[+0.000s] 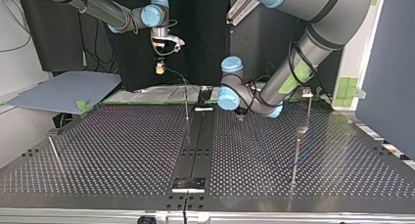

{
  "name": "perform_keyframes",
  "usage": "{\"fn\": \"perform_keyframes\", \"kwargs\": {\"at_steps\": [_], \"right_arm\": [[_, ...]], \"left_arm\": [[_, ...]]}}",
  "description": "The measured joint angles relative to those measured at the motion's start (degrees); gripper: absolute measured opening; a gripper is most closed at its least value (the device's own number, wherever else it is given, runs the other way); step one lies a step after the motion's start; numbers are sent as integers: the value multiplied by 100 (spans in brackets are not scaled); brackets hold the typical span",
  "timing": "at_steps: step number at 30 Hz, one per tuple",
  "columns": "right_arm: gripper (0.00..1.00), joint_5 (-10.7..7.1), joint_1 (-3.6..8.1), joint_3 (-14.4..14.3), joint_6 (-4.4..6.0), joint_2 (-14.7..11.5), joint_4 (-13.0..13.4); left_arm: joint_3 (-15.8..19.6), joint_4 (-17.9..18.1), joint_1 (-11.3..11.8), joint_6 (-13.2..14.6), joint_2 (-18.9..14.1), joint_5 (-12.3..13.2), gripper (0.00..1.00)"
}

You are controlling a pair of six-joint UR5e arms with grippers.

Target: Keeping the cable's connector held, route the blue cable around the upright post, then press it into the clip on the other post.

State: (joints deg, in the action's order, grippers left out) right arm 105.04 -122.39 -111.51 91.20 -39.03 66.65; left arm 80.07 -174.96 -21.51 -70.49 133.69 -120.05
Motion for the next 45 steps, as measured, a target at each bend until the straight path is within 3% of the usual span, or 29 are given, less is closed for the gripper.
{"fn": "perform_keyframes", "kwargs": {"at_steps": [13, 23, 34, 45], "right_arm": [[0, -41, -7, -1, -47, 0, 23], [0, -154, -31, -5, -86, 0, 22], [0, -399, -31, -3, -86, -2, -65], [0, -430, -29, 0, -91, -4, -55]], "left_arm": [[3, 185, -60, -783, 236, 828, 100], [2, 79, -172, -924, 413, 1156, 100], [0, -18, -422, -1075, 484, 1619, 100], [0, -53, -635, -1169, 493, 1935, 100]]}}
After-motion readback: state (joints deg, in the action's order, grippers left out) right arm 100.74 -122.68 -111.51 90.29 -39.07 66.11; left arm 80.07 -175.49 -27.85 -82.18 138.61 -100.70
